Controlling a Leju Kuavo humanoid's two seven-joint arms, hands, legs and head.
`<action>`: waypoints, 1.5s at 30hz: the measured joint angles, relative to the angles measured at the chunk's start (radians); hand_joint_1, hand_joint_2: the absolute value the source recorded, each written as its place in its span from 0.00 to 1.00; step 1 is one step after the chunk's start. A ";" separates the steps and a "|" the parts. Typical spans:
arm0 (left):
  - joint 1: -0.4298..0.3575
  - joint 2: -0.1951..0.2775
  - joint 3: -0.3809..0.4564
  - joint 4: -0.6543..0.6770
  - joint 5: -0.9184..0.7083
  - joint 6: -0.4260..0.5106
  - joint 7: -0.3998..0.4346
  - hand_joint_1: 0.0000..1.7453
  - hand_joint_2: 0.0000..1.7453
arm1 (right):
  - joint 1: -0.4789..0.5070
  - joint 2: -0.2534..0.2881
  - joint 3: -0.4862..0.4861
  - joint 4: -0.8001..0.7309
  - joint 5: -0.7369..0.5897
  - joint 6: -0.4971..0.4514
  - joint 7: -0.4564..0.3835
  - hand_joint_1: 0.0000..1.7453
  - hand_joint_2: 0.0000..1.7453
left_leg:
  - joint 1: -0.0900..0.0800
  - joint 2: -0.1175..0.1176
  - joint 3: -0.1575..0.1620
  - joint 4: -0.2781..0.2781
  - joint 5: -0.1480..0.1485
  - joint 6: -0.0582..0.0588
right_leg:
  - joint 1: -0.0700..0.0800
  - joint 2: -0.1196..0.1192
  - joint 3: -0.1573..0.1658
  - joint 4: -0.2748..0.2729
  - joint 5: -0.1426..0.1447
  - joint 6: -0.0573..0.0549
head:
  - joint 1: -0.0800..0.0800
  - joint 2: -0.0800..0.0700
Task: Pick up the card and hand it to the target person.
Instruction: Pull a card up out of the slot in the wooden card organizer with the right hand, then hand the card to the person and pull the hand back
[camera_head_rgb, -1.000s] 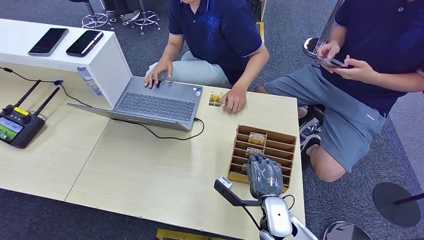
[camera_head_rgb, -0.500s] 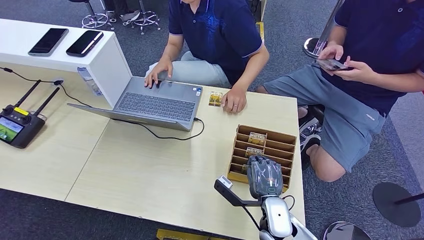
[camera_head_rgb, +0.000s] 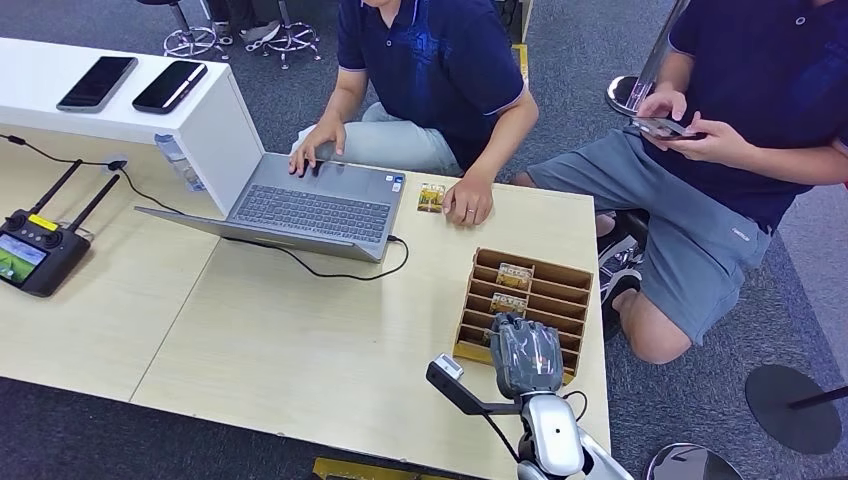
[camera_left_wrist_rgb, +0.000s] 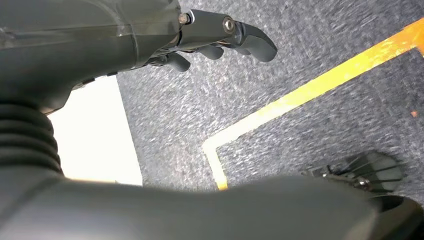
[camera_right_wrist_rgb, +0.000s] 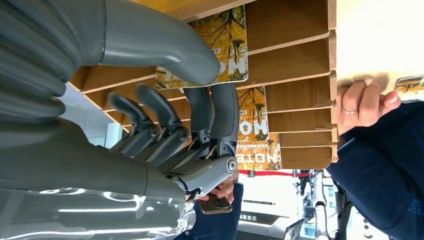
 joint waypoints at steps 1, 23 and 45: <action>0.000 0.000 0.004 -0.001 0.004 0.004 -0.002 0.00 1.00 | 0.000 0.000 0.000 -0.001 0.000 0.000 0.000 1.00 1.00 | 0.000 0.000 0.000 0.000 0.000 0.000 | 0.000 0.000 0.000 0.000 0.000 0.000 | 0.000 0.000; 0.013 0.002 0.005 0.005 0.023 -0.018 0.011 0.00 1.00 | -0.042 -0.130 -0.172 -0.441 -0.144 -0.091 0.049 1.00 1.00 | -0.002 0.001 -0.004 0.004 -0.001 0.001 | -0.001 0.001 -0.005 0.004 -0.001 0.000 | 0.000 0.000; 0.017 0.012 -0.009 -0.001 0.033 -0.025 0.003 0.00 1.00 | -0.083 -0.064 -0.102 -0.390 -0.709 -0.172 -0.167 1.00 1.00 | -0.001 0.003 0.001 -0.001 0.000 0.000 | 0.000 0.003 0.000 -0.001 0.001 0.000 | 0.000 0.000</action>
